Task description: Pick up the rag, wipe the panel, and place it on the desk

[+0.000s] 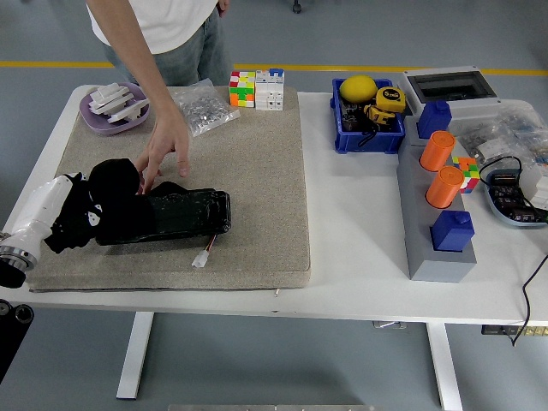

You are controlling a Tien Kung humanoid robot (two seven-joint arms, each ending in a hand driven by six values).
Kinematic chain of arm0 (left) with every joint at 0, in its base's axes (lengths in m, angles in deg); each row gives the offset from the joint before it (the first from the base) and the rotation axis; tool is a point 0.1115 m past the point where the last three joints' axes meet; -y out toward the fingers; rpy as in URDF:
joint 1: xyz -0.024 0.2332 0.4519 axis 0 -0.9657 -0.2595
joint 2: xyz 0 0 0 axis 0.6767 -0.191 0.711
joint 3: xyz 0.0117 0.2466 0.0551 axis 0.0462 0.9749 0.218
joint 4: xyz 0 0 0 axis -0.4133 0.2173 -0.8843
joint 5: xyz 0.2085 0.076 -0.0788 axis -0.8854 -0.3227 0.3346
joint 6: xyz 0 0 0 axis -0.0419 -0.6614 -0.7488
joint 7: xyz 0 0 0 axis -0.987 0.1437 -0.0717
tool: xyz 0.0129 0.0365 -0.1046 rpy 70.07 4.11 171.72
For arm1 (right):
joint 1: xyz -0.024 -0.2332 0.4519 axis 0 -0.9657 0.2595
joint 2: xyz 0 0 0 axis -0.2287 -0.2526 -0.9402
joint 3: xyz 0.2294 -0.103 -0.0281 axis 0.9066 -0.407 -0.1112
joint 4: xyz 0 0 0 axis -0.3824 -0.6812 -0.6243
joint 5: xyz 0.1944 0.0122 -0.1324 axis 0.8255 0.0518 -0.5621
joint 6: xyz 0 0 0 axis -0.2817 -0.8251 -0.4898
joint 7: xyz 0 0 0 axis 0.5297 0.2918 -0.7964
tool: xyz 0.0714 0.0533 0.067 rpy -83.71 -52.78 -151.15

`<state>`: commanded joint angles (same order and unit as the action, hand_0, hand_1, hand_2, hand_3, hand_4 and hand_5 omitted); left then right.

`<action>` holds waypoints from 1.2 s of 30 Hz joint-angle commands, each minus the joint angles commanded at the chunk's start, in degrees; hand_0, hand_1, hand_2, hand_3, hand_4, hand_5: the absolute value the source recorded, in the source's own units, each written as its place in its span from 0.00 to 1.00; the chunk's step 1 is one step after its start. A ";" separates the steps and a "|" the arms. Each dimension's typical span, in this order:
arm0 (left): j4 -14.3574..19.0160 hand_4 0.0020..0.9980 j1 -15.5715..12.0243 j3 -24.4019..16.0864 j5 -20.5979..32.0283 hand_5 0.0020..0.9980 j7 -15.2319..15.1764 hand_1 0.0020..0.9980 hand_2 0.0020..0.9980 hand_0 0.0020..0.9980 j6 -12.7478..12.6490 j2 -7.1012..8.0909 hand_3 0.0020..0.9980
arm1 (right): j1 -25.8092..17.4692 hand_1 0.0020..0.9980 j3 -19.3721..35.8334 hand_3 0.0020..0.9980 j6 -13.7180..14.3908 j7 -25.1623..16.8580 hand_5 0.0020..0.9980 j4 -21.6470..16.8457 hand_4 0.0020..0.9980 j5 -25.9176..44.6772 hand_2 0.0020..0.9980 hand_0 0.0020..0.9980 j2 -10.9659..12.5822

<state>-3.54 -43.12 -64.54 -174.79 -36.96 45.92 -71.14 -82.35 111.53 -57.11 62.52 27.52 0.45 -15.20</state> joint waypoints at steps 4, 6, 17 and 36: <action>-0.21 0.04 0.13 0.64 -0.40 0.00 0.03 0.15 0.62 0.25 -0.24 -0.44 0.42 | 0.00 0.60 0.30 0.58 0.09 -0.02 0.47 0.00 1.00 -0.24 0.65 0.51 0.08; -0.04 0.04 0.32 1.04 -0.38 0.00 0.01 0.15 0.62 0.25 -0.30 -0.39 0.42 | -0.05 0.60 -0.03 0.58 0.16 0.00 0.47 0.00 1.00 0.13 0.65 0.51 0.14; 1.19 0.03 1.45 4.40 -0.80 0.00 0.01 0.15 0.61 0.25 -0.52 -0.72 0.42 | -0.06 0.60 -0.67 0.58 0.02 -0.04 0.47 0.00 1.00 0.68 0.65 0.51 0.34; 2.46 0.01 5.05 15.73 -0.78 0.00 0.14 0.15 0.60 0.25 -0.75 -0.87 0.41 | 0.18 0.60 -0.49 0.58 -0.23 -0.09 0.47 0.00 1.00 0.26 0.65 0.52 0.68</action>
<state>-1.07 -38.08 -48.81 -175.57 -36.82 45.17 -72.01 -82.18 111.04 -57.34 62.43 27.52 0.71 -14.52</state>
